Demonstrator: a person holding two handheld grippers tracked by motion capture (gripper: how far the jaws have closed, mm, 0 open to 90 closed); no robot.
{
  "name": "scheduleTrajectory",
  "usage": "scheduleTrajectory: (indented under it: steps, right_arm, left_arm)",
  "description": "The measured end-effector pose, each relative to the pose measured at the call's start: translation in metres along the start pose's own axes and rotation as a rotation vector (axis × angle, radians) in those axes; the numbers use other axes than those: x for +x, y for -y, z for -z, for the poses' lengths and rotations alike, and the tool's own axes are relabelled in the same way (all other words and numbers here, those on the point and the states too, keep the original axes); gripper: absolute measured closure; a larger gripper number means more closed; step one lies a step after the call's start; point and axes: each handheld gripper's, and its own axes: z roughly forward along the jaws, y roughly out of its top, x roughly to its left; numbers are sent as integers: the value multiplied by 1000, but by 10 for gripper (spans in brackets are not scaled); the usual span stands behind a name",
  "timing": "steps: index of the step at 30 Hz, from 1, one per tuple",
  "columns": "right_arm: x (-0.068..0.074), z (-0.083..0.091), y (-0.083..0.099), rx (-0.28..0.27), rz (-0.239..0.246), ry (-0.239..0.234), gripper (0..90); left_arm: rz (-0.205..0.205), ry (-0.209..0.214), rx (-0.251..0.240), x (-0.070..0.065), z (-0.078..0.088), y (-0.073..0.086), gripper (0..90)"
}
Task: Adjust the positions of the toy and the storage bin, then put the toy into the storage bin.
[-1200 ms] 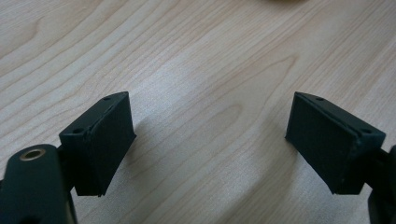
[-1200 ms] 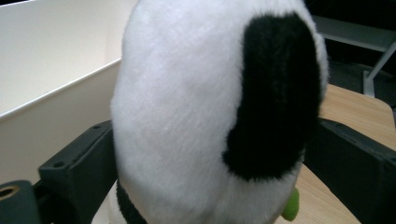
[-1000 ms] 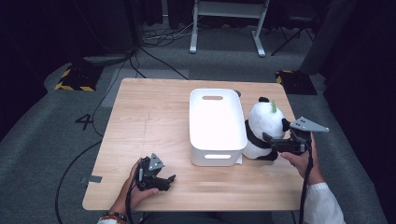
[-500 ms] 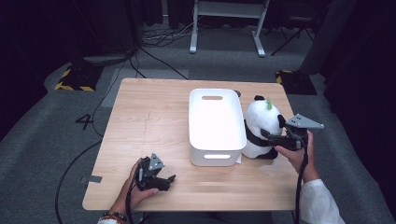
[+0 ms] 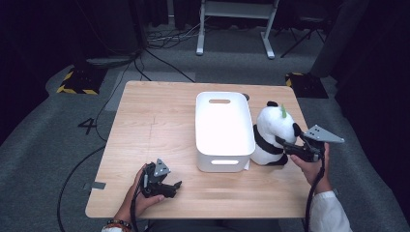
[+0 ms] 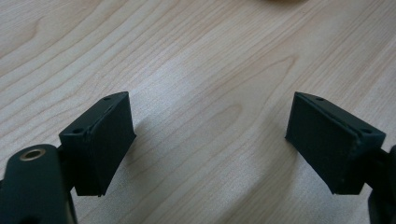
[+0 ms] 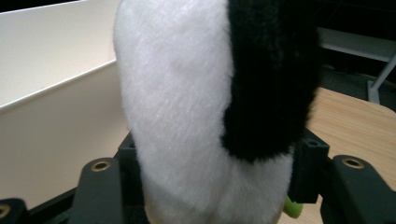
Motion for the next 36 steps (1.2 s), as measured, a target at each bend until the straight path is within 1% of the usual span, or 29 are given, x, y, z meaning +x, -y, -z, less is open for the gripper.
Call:
scheduleTrajectory:
  steps: [7,11,16,19,25,30,36]
  right_arm:
    - [2,3,2,-18,24,-1,406]
    - [-3,6,4,-31,6,-8,409]
    - [-5,9,6,-39,-2,-9,412]
    - [-3,11,6,-39,4,-5,414]
    - [-4,15,6,-48,-2,2,416]
    - [-5,17,6,-52,2,0,418]
    - [-8,20,6,-62,-8,-6,417]
  left_arm:
    - [0,0,0,0,0,0,152]
    - [-2,-1,0,0,0,0,152]
    - [1,-3,2,0,0,0,153]
    - [1,-3,2,0,0,0,152]
    - [1,-3,1,0,0,0,153]
    - [0,-3,1,0,0,0,152]
    - [3,-1,0,0,0,0,149]
